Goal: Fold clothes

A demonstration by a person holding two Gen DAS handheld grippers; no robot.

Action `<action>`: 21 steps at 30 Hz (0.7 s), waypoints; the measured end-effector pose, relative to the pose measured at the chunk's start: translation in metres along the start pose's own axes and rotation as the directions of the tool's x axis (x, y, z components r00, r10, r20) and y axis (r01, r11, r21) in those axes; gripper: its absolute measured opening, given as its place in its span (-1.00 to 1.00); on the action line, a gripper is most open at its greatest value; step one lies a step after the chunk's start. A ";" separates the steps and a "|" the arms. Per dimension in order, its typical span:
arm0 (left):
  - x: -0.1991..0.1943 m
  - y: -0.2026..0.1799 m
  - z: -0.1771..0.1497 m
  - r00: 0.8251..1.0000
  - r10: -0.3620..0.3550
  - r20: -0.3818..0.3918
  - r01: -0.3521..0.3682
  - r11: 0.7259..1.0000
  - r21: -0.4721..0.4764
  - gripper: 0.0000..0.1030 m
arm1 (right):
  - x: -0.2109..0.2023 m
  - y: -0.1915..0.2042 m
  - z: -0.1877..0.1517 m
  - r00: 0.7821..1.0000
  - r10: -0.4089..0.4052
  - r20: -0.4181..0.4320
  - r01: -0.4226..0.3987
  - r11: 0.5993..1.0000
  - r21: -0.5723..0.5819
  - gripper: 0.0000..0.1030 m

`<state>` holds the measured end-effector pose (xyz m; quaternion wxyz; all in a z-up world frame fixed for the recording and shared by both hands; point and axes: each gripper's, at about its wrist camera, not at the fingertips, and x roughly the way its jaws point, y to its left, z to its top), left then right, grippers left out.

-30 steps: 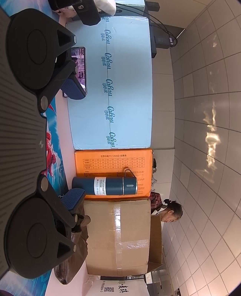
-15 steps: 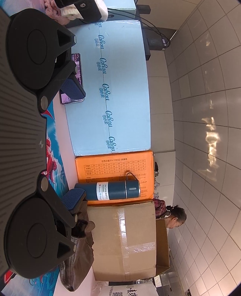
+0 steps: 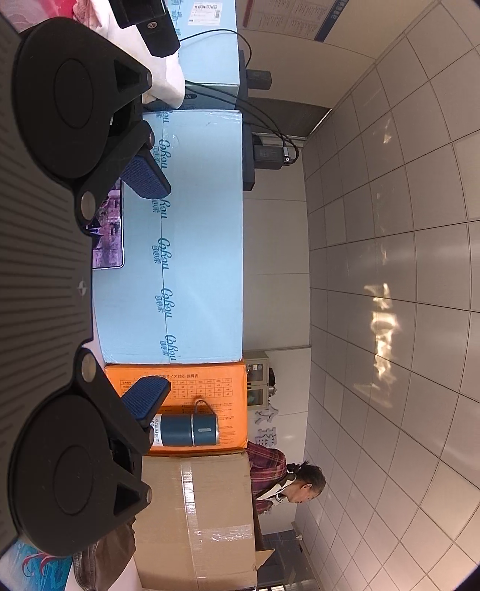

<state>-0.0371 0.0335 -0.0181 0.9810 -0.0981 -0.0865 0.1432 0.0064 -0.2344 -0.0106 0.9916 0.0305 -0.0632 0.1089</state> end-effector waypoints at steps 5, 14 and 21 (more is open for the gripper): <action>-0.004 0.035 0.013 0.993 0.116 0.022 -0.115 0.991 -0.069 1.00 | 0.002 0.034 0.010 0.993 0.117 0.025 -0.117 0.993 -0.015 1.00; 0.009 0.144 0.019 0.970 0.232 -0.077 -0.244 0.904 -0.352 1.00 | 0.022 0.132 0.010 0.916 0.401 -0.020 -0.395 0.892 -0.221 1.00; 0.029 0.221 0.008 0.963 0.213 -0.165 -0.270 0.759 -0.593 1.00 | 0.033 0.204 -0.007 0.845 0.510 -0.160 -0.534 0.787 -0.309 0.96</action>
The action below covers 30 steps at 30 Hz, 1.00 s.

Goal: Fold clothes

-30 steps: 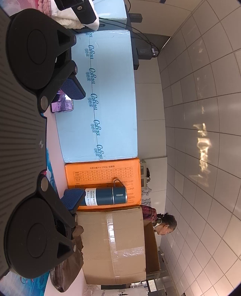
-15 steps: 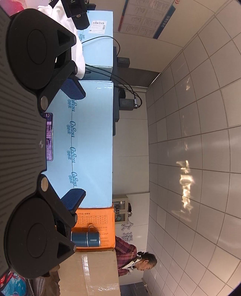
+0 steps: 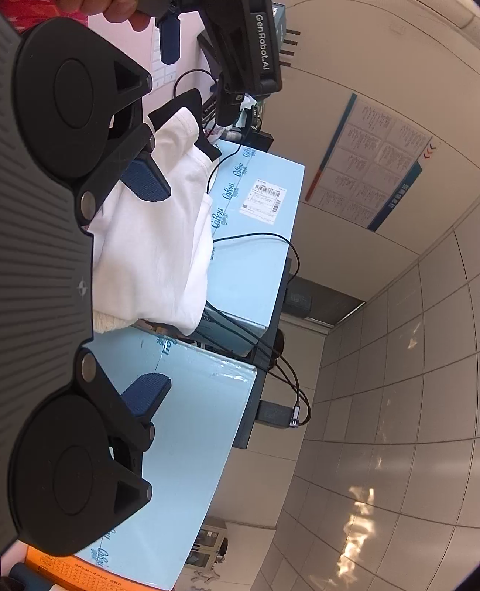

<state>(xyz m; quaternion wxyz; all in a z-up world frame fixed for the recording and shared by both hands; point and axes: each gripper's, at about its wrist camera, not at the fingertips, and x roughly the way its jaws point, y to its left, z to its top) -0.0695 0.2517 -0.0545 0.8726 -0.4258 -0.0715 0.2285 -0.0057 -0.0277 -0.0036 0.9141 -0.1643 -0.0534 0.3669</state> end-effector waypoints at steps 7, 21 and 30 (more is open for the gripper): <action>0.055 0.035 0.026 0.993 -0.062 -0.096 0.036 0.967 -0.254 1.00 | 0.051 0.038 -0.011 0.997 0.040 -0.072 -0.052 0.986 -0.159 0.96; 0.088 0.066 0.020 0.920 -0.391 -0.030 0.342 0.837 -0.427 1.00 | 0.112 0.046 -0.006 0.993 -0.061 -0.100 0.038 0.977 -0.211 0.95; 0.097 0.075 0.018 0.913 -0.406 -0.049 0.332 0.805 -0.492 0.96 | 0.135 0.092 -0.005 0.991 0.051 -0.125 -0.089 0.941 -0.325 0.55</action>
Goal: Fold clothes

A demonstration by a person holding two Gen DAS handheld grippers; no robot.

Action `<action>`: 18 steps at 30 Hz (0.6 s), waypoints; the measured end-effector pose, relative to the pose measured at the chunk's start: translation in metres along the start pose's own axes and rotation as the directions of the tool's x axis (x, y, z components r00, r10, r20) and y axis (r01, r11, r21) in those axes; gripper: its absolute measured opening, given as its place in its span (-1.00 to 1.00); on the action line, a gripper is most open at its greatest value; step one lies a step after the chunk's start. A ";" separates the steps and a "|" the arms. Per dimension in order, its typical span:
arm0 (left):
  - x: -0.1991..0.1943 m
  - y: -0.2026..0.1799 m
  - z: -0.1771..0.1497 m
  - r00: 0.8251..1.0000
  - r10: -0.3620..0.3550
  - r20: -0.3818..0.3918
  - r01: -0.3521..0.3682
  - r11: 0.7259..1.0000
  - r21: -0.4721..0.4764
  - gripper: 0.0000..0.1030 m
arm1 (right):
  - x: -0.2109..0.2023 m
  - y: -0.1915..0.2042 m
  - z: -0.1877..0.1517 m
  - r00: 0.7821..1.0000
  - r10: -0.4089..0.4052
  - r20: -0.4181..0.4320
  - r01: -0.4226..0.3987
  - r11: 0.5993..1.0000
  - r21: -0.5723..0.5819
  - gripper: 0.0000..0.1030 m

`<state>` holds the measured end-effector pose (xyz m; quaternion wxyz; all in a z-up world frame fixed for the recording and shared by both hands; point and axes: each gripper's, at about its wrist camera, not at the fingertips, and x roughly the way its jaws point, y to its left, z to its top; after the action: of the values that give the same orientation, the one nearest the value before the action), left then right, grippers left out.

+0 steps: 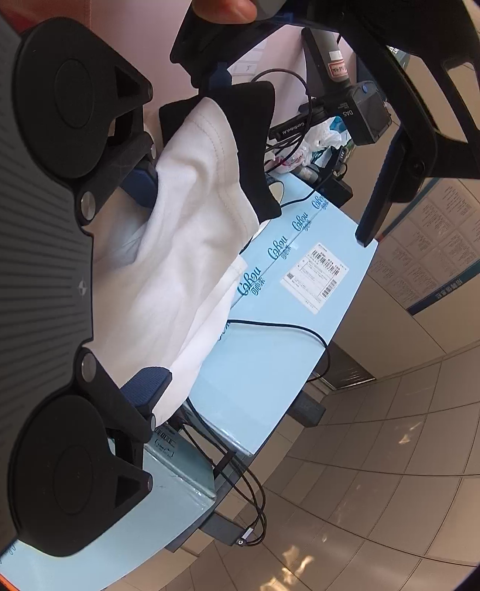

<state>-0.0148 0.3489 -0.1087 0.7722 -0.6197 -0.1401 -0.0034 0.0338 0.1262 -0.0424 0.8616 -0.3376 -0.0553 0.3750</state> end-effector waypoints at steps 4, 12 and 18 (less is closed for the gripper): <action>-0.001 0.014 0.005 0.999 0.048 0.008 -0.048 0.997 -0.052 0.50 | 0.009 0.002 0.007 0.998 0.013 -0.058 -0.010 0.998 0.061 -0.76; 0.012 0.002 -0.007 0.982 0.184 -0.044 -0.175 0.971 0.161 -0.74 | -0.011 -0.084 0.016 0.998 -0.050 -0.029 0.057 0.883 0.466 -0.86; 0.013 -0.012 -0.015 0.975 0.221 -0.035 -0.201 0.936 0.290 -0.85 | -0.034 -0.163 0.020 0.994 -0.100 0.043 0.042 0.716 0.697 -0.86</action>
<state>-0.0011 0.3338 -0.0973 0.8534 -0.5131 -0.0457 0.0789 0.1017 0.0339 0.0795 0.9362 0.0275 0.0431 0.3478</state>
